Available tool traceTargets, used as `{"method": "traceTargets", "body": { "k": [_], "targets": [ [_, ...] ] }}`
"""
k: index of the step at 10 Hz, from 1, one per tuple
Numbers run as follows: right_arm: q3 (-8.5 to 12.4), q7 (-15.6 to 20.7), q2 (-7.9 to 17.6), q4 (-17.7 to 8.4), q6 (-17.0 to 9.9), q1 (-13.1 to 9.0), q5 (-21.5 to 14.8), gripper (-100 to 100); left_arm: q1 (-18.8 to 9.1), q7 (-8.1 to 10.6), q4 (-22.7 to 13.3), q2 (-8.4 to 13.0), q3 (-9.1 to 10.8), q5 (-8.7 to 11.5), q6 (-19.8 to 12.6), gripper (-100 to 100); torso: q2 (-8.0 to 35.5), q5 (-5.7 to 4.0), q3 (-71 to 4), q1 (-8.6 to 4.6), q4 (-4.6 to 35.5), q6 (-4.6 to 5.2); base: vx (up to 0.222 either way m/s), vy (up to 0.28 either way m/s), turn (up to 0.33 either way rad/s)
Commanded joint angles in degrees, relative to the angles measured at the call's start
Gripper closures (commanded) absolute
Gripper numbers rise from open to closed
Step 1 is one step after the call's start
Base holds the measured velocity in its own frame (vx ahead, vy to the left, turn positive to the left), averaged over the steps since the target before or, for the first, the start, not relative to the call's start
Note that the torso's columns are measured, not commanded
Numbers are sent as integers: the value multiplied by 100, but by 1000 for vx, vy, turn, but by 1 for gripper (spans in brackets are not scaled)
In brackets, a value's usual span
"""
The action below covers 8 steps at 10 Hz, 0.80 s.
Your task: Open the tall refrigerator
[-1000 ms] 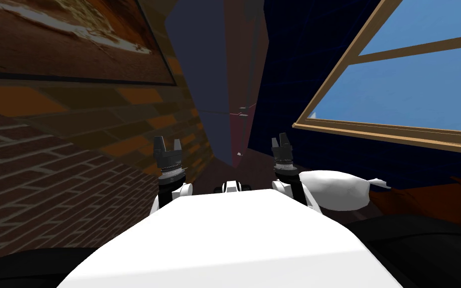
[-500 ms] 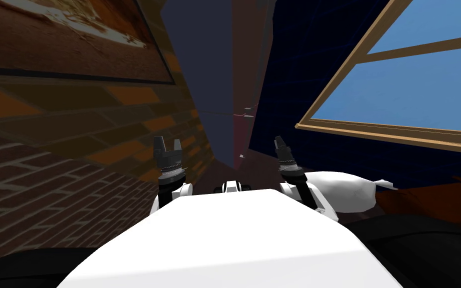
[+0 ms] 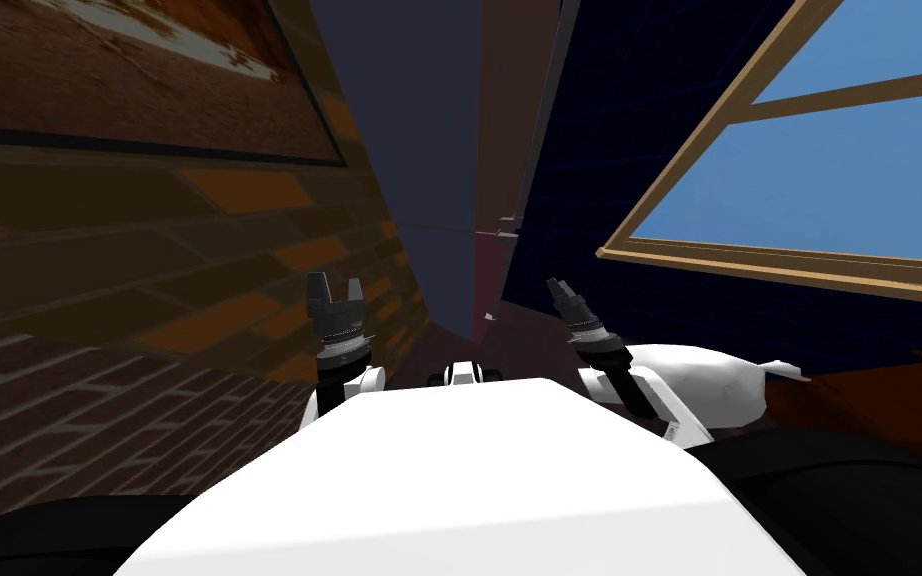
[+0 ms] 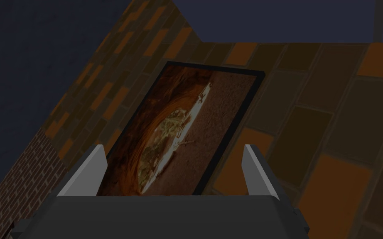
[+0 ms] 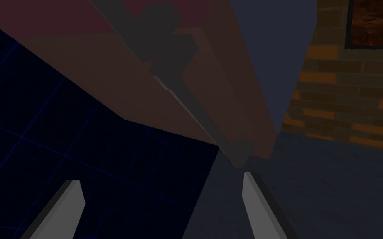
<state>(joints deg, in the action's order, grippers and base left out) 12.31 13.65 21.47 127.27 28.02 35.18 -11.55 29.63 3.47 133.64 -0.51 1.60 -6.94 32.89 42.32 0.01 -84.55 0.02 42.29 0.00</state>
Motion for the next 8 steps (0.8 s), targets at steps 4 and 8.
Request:
{"method": "traceTargets", "body": {
  "k": [4, 8],
  "targets": [
    [569, 474, 797, -139, -239, 171, -675, -100, 0, 0, 0, 0, 0, 0, 0, 0, -7, -3, -4, -7, -2, 0, 100, 95, -50],
    [979, 808, 1368, -306, -411, 288, -1161, -100, 0, 0, 0, 0, 0, 0, 0, 0, -2, 1, 0, 7, 0, 1, 94, 107, -50]
  ]
}}
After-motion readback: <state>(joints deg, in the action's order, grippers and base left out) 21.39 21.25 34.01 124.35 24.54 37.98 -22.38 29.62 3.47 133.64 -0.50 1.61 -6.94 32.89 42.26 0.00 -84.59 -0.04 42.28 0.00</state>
